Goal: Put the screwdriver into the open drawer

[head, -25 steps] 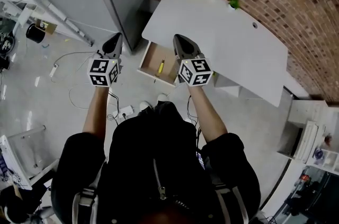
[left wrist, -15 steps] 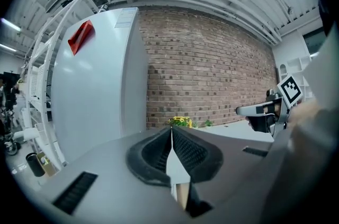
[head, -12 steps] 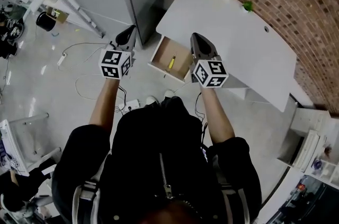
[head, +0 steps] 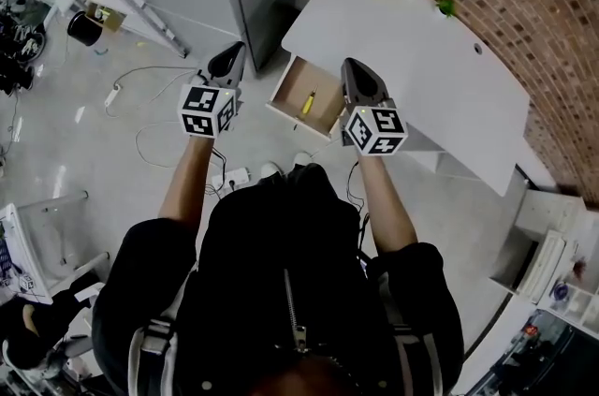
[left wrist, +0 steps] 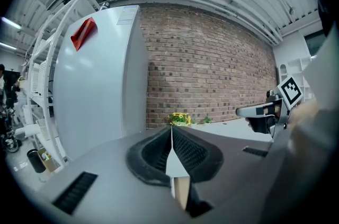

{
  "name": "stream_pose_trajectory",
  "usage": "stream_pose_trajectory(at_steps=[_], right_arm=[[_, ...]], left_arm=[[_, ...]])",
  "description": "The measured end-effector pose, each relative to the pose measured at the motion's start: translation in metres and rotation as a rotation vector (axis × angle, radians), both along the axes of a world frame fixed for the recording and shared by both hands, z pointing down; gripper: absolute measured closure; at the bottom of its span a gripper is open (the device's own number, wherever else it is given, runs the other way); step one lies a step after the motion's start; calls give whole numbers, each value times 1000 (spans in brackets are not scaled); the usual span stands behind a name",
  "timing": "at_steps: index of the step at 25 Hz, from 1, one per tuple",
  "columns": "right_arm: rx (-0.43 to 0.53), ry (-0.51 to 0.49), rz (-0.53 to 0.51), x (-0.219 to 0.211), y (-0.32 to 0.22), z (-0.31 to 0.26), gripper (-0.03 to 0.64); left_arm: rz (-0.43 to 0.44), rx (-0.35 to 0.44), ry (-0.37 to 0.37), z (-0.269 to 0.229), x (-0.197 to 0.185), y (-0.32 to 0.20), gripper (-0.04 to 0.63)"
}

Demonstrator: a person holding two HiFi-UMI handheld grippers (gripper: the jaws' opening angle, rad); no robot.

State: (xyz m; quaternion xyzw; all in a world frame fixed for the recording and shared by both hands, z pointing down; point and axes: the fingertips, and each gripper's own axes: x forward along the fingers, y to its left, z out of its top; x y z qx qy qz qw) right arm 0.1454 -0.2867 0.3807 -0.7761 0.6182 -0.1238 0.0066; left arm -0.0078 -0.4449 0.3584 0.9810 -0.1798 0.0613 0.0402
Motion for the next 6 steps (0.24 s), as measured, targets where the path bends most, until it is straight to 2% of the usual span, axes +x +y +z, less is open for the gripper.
stream_pose_trajectory(at_steps=[6], right_arm=[[1,2,-14,-3,-3,1,611]], left_arm=[[-2,2,-2,2,2,2,568]])
